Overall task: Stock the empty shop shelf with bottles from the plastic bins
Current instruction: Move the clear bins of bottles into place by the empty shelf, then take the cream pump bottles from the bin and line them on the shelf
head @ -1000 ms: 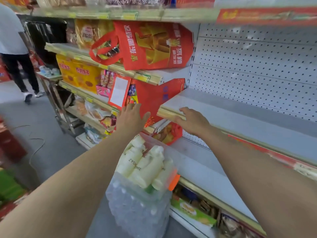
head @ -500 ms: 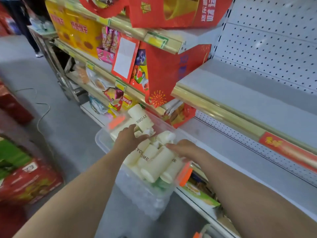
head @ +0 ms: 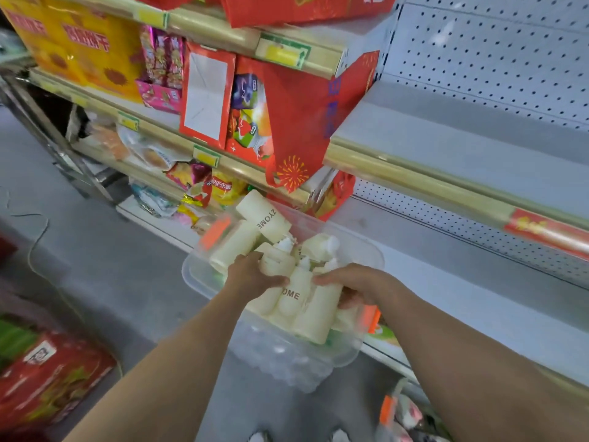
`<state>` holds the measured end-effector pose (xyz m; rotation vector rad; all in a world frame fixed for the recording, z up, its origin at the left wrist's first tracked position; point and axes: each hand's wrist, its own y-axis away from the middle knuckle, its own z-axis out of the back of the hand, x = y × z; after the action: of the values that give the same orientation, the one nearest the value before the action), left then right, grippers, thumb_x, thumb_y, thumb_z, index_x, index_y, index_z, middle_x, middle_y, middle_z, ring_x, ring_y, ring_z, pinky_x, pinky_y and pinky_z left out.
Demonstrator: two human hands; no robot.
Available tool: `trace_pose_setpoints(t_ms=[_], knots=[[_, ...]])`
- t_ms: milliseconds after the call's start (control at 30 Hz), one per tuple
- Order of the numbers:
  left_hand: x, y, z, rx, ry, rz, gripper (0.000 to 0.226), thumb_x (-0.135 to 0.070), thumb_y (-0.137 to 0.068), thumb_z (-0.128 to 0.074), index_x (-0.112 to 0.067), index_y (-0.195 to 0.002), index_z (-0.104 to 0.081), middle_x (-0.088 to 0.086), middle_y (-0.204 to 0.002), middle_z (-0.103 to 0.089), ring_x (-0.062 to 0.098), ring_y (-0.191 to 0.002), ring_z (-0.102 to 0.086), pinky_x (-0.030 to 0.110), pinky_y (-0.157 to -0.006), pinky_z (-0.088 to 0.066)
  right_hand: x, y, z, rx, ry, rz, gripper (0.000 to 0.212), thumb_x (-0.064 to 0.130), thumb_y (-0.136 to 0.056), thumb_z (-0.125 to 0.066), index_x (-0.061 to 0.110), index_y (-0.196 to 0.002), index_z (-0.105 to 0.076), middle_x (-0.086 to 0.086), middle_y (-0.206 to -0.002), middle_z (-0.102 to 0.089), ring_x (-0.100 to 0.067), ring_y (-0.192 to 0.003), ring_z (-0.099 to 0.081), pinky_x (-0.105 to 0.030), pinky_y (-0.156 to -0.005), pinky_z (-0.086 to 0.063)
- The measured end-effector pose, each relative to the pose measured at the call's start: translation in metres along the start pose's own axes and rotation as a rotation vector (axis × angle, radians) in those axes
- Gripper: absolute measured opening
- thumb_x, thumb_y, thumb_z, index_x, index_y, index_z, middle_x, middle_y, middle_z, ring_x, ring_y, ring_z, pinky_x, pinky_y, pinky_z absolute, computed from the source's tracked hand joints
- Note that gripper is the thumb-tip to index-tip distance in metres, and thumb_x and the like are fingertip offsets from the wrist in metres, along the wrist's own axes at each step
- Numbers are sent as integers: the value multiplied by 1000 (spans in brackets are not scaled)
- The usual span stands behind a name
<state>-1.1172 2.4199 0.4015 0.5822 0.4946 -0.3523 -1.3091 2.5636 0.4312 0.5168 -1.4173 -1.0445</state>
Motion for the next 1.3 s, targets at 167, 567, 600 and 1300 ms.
trace_pose_setpoints(t_ms=[167, 567, 600, 1300], knots=[[-1, 0, 2, 25, 114, 16, 96, -54, -56, -90, -28, -137, -47, 2, -112, -46, 29, -115, -52, 41, -99, -47, 1, 3, -9, -61, -20, 94, 50, 17, -67, -91, 12, -111, -68, -3, -93, -79, -18, -86, -76, -32, -70, -63], [13, 15, 19, 202, 712, -98, 73, -21, -68, -91, -23, -128, -49, 1, -109, -67, 14, -92, -66, 27, -64, -50, -25, 16, -36, -180, -154, 189, 59, 17, -58, -93, 7, -110, -67, -8, -102, -77, -25, -99, -71, -42, -92, -57], [13, 15, 21, 203, 752, -93, 73, -23, -68, -91, -23, -128, -49, 1, -109, -68, 15, -94, -67, 29, -65, -52, -26, 18, -38, -186, -180, 209, 62, 19, -55, -93, 9, -111, -67, -6, -100, -77, -23, -98, -72, -39, -87, -59], [-97, 76, 129, 514, 1206, -397, 59, -49, -77, -70, -13, -123, -61, 14, -100, -73, 27, -84, -72, 45, -73, -61, 60, 152, 15, -276, -633, 674, 78, 56, -63, -80, 11, -124, -64, -13, -108, -76, -28, -97, -74, -43, -76, -60]])
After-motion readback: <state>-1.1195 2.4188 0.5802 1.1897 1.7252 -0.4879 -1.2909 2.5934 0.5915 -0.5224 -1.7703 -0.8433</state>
